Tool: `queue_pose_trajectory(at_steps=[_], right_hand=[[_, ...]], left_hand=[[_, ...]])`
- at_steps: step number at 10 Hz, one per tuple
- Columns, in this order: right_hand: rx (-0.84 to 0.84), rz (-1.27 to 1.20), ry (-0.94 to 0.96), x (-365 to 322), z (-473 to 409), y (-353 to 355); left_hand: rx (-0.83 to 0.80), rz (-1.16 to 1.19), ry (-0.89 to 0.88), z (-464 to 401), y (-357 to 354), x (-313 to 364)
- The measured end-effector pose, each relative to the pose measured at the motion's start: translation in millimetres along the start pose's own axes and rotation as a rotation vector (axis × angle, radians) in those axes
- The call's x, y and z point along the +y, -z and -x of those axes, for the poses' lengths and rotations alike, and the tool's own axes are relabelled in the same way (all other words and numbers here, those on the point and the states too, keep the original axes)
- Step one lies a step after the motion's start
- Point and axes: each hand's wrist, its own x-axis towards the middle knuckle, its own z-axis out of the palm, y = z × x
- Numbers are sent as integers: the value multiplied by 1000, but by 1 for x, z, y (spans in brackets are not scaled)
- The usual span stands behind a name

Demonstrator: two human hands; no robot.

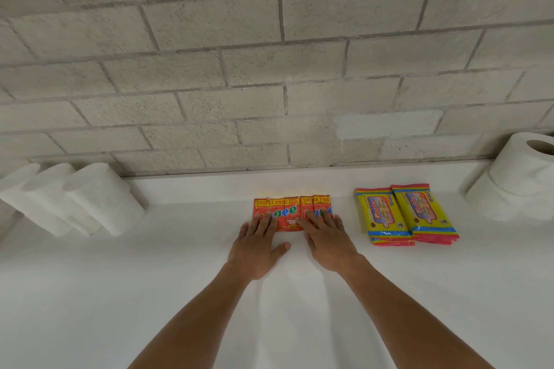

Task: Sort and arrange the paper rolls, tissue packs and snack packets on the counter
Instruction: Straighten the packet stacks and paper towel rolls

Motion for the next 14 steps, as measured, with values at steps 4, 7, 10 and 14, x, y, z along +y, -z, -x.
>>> queue_pose_trajectory(at_steps=[4,7,10,14], right_hand=[[2,-5,-2,0,1,-1],[9,-4,6,0,0,-2],[16,-15,3,0,0,-2],[-10,3,0,-1,0,-1]], left_hand=[[1,-6,11,1,1,1],[-3,13,19,2,3,3],[-3,5,21,4,3,1],[-4,7,22,3,4,2]])
